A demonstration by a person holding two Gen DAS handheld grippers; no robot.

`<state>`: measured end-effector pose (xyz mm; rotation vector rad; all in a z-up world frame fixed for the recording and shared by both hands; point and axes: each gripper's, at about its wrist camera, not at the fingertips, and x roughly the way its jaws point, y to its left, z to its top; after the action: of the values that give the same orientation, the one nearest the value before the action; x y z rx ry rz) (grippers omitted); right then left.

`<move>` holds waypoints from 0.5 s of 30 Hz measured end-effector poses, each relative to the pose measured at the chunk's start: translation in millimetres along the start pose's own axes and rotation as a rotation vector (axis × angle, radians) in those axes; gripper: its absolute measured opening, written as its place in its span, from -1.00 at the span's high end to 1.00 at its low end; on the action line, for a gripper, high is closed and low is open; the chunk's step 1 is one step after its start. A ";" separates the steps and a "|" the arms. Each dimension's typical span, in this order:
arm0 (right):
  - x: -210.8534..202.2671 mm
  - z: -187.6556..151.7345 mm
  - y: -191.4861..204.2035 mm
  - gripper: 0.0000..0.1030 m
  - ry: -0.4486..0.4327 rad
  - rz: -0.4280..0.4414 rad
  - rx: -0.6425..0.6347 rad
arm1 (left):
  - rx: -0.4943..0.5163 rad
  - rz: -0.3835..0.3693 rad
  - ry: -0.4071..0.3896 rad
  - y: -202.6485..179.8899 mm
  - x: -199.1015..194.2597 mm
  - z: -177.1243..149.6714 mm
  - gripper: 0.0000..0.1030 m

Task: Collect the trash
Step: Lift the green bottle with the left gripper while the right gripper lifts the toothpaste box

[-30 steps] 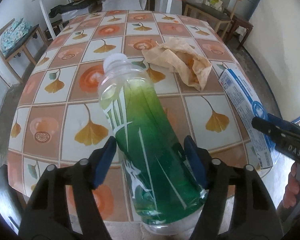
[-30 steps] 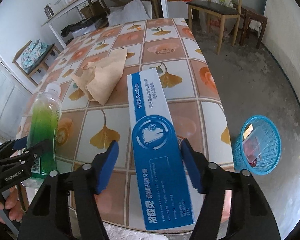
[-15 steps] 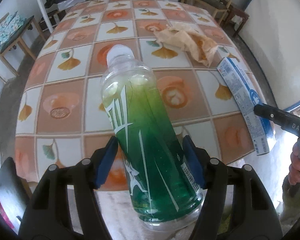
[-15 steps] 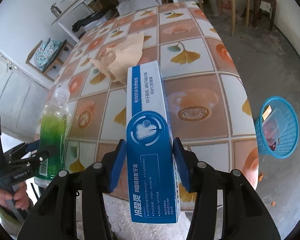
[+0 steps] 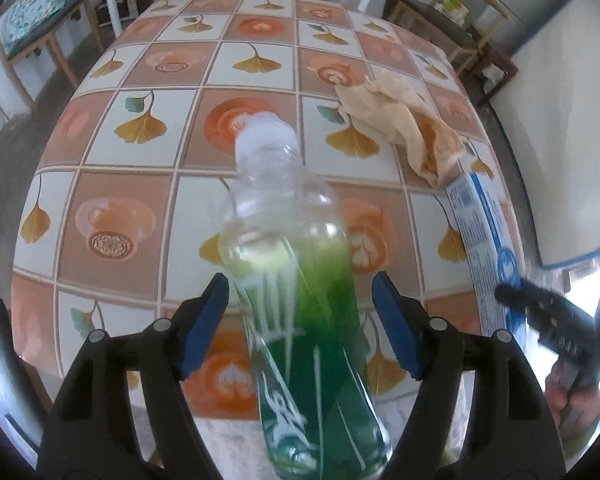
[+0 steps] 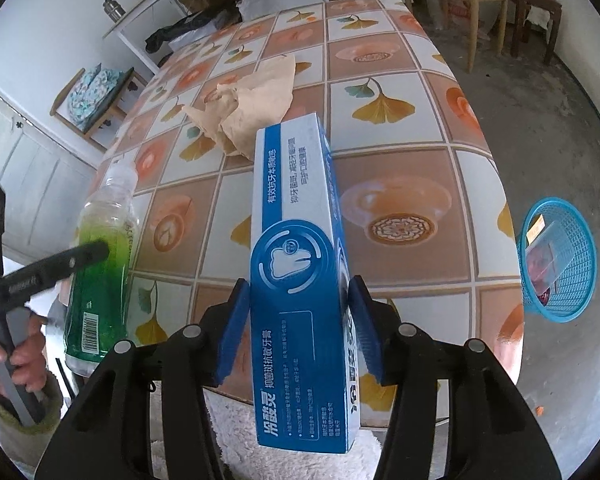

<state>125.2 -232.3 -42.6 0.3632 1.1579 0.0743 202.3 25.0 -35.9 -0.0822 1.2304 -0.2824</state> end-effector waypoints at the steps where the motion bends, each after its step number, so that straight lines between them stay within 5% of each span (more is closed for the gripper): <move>1: 0.0 0.0 0.2 0.03 0.001 -0.001 -0.001 | -0.006 0.007 -0.002 -0.2 1.0 1.7 -0.36; 15: 3.0 4.5 7.6 0.03 0.008 -0.018 -0.021 | 0.008 0.071 -0.048 -7.0 9.3 13.3 -0.29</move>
<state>131.5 -225.5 -41.3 0.3337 1.1678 0.0724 216.4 14.7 -38.4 -0.0380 1.1820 -0.2225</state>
